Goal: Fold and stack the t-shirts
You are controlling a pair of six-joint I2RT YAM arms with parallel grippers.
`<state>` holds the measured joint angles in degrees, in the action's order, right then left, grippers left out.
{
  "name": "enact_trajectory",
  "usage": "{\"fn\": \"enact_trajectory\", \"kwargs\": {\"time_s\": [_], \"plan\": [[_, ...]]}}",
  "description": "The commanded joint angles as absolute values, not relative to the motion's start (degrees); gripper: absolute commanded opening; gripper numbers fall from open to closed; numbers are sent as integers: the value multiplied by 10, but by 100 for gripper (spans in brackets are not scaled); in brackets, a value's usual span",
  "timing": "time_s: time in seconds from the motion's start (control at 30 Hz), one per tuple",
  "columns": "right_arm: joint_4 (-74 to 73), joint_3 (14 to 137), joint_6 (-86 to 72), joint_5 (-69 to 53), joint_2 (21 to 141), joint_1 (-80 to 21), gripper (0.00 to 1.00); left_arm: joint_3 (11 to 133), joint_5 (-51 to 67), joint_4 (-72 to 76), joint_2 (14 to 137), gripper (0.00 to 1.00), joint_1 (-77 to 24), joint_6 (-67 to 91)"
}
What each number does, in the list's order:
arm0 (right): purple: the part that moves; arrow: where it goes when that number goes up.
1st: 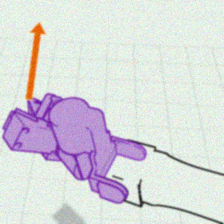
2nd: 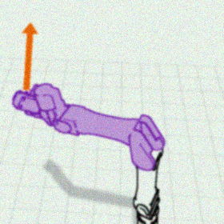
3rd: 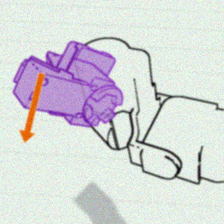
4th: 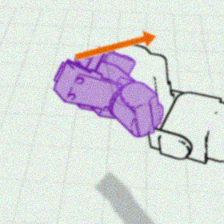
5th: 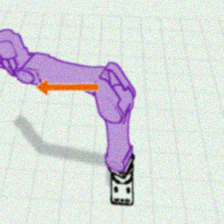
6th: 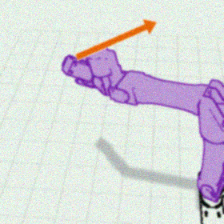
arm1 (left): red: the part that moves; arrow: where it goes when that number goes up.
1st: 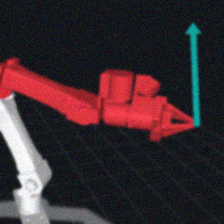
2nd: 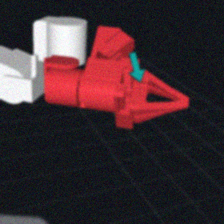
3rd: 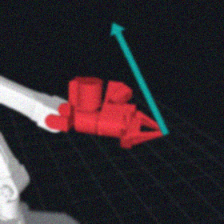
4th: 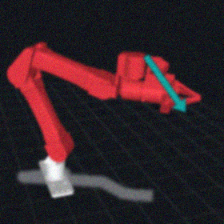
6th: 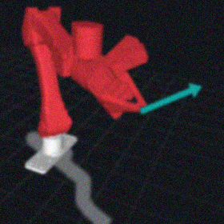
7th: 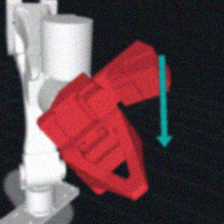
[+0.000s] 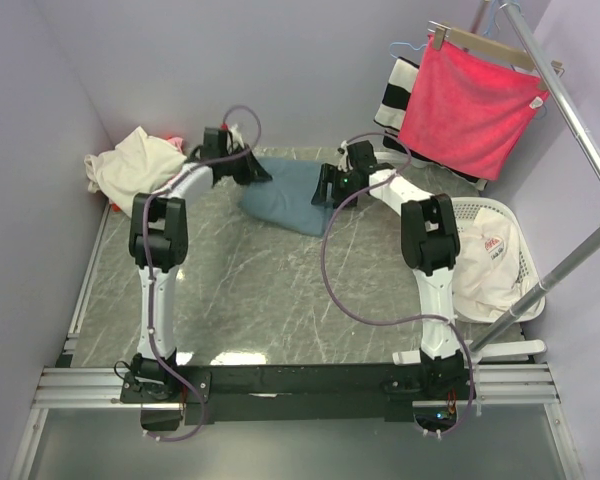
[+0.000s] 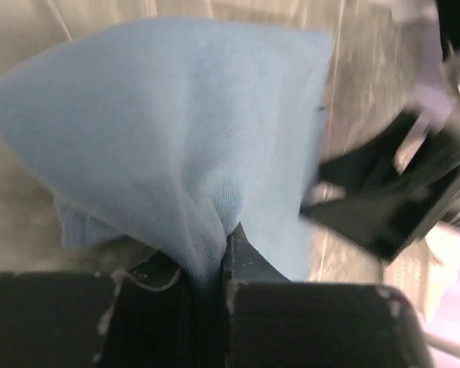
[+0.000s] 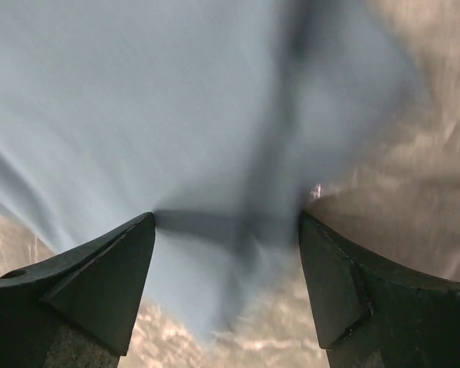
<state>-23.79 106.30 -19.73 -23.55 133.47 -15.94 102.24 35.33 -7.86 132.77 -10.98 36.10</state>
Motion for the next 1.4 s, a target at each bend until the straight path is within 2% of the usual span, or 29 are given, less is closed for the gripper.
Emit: {"fn": "enact_trajectory", "kwargs": {"time_s": [0.0, 0.07, 0.3, 0.4, 0.53, 0.63, 0.87, 1.0, 1.07, 1.1, 1.13, 1.37], "plan": [[-221, 1012, -201, -228, 1269, -153, 82, 1213, 264, -223, 1305, 1, -61, 259], [-221, 1006, -200, -229, 1253, -153, 83, 1265, 253, -260, 1310, 1, -28, 250], [-221, 998, -203, -242, 1239, -153, 83, 1335, 246, -314, 1316, 1, 77, 229], [-223, 995, -203, -246, 1244, -154, 84, 1295, 233, -303, 1290, 1, 124, 227], [-220, 984, -204, -256, 1252, -155, 84, 1173, 191, -237, 1237, 1, 186, 224], [-213, 971, -205, -261, 1252, -158, 84, 1154, 178, -215, 1223, 1, 213, 225], [-210, 970, -204, -272, 1252, -163, 85, 1257, 165, -243, 1254, 1, 235, 210], [-208, 968, -203, -276, 1252, -167, 86, 1239, 116, -211, 1252, 1, 241, 193], [-208, 965, -202, -279, 1251, -170, 86, 1172, 85, -165, 1237, 56, 240, 196], [-209, 964, -200, -279, 1249, -170, 86, 1152, 90, -157, 1224, 79, 240, 195], [-209, 959, -199, -278, 1245, -170, 86, 1126, 91, -151, 1221, 98, 241, 193], [-211, 929, -187, -255, 1216, -172, 87, 1100, 70, -175, 1187, 99, 237, 229]]}}
